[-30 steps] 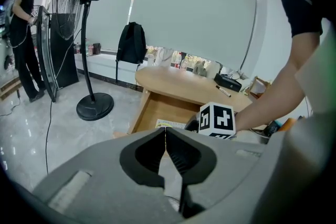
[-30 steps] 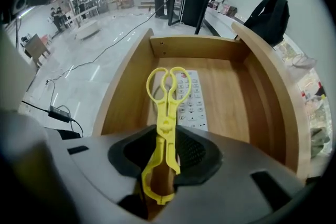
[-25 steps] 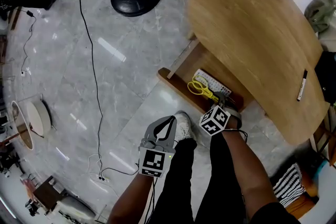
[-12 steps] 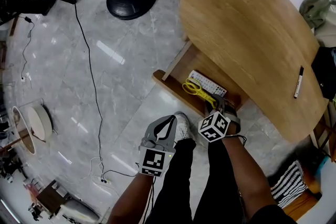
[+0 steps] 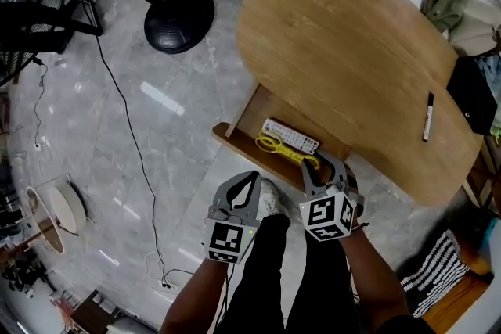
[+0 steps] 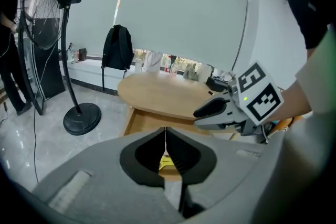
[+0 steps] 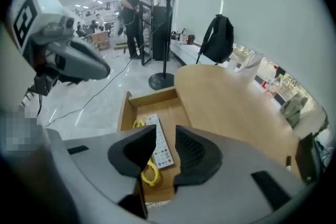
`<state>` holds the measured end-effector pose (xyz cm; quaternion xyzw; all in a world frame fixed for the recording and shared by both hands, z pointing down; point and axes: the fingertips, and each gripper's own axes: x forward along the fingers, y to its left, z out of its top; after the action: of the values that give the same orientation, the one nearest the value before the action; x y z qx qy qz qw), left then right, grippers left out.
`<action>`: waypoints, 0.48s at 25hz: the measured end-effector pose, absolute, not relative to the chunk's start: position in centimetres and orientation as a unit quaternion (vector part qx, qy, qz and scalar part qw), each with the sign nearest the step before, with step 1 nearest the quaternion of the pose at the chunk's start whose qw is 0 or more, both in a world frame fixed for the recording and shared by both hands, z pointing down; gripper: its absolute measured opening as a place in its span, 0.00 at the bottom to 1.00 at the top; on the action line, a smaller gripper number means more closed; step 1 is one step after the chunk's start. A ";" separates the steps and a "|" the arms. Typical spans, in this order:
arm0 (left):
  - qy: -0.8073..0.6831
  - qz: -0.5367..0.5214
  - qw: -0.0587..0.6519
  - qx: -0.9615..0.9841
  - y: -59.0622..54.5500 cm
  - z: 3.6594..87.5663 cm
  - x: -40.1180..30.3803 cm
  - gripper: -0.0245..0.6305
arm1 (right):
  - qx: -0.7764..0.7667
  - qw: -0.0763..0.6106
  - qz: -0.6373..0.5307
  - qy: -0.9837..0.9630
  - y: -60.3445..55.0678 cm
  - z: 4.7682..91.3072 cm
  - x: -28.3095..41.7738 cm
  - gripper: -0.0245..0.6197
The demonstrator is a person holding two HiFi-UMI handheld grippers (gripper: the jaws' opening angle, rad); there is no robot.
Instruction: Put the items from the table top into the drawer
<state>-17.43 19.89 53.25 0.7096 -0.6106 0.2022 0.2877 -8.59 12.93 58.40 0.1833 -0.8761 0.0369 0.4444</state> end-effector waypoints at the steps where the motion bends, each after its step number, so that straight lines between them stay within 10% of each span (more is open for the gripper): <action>1: -0.608 0.201 0.284 0.714 19.3 52.9 -17.2 0.07 | 0.194 0.432 0.040 -0.880 12.3 57.3 -8.4 0.20; 12: -0.573 0.186 0.237 0.762 12.0 48.6 -12.1 0.07 | 0.344 0.324 0.107 -0.875 6.4 48.7 -3.5 0.04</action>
<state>-12.11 11.97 48.56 0.7623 -0.5731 0.1857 0.2366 -3.47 6.36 48.74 0.3441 -0.8747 0.1071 0.3240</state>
